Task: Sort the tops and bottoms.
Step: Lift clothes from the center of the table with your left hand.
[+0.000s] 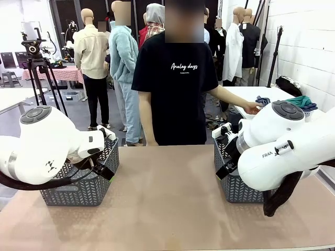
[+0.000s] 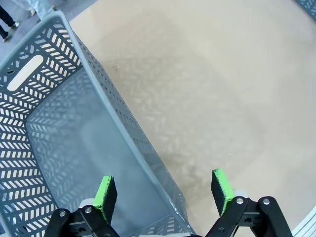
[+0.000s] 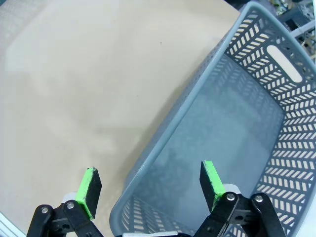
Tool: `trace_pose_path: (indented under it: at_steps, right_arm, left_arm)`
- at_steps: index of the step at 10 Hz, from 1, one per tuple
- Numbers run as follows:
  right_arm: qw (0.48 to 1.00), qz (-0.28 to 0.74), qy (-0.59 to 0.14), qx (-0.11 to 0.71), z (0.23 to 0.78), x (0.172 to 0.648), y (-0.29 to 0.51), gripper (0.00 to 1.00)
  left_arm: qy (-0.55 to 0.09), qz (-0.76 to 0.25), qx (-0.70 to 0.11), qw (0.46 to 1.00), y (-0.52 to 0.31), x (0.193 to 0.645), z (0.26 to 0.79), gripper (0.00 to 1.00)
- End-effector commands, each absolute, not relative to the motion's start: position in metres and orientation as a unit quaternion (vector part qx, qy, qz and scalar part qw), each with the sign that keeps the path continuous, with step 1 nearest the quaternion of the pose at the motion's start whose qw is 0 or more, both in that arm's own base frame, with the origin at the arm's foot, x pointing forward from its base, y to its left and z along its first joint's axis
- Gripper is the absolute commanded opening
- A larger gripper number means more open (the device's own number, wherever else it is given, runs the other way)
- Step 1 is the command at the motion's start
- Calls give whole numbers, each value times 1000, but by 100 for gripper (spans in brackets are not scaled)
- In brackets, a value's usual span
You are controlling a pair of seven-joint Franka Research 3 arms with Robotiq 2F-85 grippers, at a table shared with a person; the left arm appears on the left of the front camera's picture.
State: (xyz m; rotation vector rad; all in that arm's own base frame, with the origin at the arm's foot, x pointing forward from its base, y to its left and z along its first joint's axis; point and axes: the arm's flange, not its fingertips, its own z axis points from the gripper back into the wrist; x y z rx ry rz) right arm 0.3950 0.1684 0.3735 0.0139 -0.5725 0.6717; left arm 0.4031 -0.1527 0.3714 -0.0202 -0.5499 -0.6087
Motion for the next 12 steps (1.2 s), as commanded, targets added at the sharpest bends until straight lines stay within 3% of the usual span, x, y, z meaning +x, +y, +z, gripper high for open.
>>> trace_pose_path:
  at_steps: [1, 9, 12]
  right_arm:
    - [905, 324, -277, 7, 374, 395, 168, 100]
    - [904, 325, -277, 7, 374, 395, 168, 100]
    - [902, 311, -299, 9, 397, 393, 163, 100]
  left_arm:
    - [-267, -294, -10, 917, -151, 404, 371, 100]
    - [-267, -296, -10, 917, -153, 403, 371, 100]
    - [-307, -278, -5, 910, -140, 387, 403, 100]
